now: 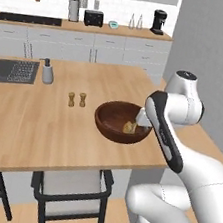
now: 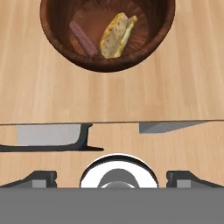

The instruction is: Place one bun and one sausage from the bowl on each plate.

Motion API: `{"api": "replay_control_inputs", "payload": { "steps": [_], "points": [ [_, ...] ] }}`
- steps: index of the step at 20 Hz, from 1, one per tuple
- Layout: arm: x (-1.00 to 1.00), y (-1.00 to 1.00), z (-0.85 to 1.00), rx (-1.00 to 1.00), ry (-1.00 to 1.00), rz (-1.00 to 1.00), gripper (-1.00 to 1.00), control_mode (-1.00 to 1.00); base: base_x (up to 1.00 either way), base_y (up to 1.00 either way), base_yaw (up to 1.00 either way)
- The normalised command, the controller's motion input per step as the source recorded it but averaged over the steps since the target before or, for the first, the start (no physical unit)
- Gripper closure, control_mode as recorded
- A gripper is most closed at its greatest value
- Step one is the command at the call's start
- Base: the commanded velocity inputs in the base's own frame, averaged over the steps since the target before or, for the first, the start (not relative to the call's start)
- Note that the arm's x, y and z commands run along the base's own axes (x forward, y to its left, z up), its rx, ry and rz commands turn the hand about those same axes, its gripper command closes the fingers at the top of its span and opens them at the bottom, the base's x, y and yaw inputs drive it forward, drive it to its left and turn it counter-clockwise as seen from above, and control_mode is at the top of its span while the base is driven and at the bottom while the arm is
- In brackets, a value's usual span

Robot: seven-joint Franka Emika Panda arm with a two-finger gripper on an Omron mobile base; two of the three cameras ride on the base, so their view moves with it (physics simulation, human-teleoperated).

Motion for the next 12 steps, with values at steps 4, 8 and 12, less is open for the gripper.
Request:
{"api": "replay_control_inputs", "payload": {
  "steps": [4, 8, 12],
  "points": [
    [0.00, 0.00, 0.00, 0.00, 0.00, 0.00, -1.00, 1.00, 0.43, -0.27, 0.00],
    [0.17, 0.00, 0.00, 0.01, 0.00, -0.02, -1.00, -1.00, 0.35, -0.04, -0.02],
    [0.96, 0.00, 0.00, 0.03, 0.00, -0.17, -1.00, -1.00, 0.00, 0.00, 0.00]
  ]
}}
